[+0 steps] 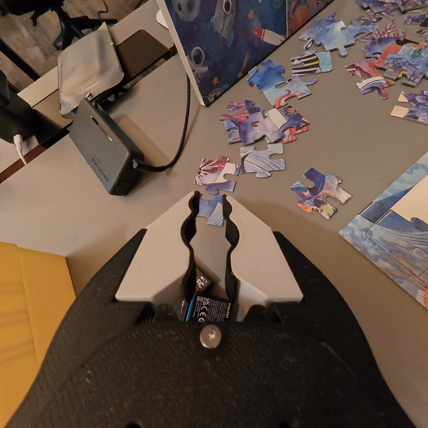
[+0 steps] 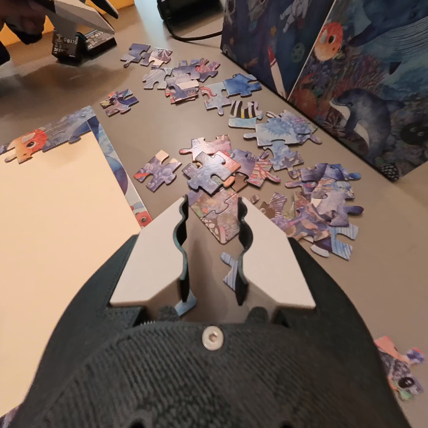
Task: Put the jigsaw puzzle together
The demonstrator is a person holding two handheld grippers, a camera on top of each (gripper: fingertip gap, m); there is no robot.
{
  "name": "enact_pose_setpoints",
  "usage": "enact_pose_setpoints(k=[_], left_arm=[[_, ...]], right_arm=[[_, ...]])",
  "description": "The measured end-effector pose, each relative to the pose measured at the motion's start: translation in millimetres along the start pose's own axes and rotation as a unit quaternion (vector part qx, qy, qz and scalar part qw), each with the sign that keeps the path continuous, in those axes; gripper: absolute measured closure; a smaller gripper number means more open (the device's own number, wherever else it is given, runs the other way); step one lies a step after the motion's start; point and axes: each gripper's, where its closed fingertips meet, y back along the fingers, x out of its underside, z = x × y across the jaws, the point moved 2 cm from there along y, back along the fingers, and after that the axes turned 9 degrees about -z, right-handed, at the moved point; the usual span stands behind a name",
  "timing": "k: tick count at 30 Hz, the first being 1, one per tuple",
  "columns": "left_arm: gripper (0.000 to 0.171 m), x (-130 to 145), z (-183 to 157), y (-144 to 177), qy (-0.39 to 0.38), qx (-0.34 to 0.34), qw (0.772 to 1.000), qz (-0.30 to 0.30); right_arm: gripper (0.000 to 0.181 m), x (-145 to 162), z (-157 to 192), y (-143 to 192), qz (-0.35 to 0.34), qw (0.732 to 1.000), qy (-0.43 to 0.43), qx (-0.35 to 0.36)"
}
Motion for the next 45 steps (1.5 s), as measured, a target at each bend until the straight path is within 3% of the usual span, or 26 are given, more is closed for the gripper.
enact_pose_setpoints(k=[7,14,20,45], left_arm=[[0.155,0.2,0.2,0.1,-0.001,-0.001,1.000,0.000],[0.155,0.5,-0.1,-0.1,-0.002,-0.001,1.000,0.001],[0.155,0.4,0.1,0.1,-0.002,-0.001,1.000,0.001],[0.154,1.2,-0.1,-0.1,-0.006,-0.003,1.000,0.004]], right_arm=[[0.148,-24.9,-33.5,24.7,-0.079,0.991,-0.007,0.109],[0.151,-43.0,-46.2,46.7,-0.166,0.976,-0.063,0.123],[0.156,-42.7,-51.7,51.4,-0.160,0.974,-0.048,0.152],[0.162,-44.6,-51.1,52.9,-0.166,0.973,-0.049,0.153]])
